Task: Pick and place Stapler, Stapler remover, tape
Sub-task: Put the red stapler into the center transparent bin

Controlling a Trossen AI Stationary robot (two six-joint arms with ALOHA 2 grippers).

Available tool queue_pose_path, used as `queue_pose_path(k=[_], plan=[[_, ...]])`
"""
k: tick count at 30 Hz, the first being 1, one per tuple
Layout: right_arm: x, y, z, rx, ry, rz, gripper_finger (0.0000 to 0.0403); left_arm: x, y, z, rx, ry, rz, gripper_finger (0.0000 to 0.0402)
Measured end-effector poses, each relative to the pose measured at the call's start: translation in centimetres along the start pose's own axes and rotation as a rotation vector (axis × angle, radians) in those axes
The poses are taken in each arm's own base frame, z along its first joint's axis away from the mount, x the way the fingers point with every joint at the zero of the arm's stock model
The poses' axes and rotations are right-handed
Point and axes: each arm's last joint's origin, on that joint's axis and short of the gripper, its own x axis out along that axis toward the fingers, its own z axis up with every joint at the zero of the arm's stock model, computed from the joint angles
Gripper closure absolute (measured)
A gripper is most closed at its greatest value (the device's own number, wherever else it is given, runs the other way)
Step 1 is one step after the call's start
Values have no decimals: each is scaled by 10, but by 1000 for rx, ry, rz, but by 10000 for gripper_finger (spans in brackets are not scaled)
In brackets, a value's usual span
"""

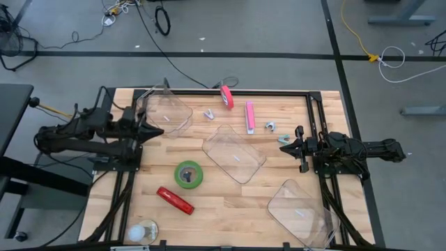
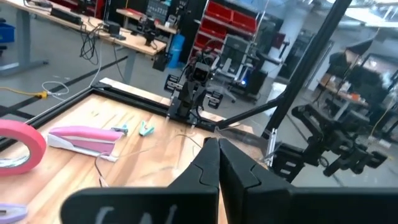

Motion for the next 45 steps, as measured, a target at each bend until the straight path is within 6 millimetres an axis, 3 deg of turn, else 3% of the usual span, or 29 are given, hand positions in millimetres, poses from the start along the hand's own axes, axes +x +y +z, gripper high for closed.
queue_pose_path(k=[18,31,45], plan=[[0,0,0,0,0,0,385,59,-26,59,48,122,-68,401],[0,0,0,0,0,0,385,92,-29,56,114,252,-138,401],[0,0,0,0,0,0,385,98,-30,51,145,306,-212,401]])
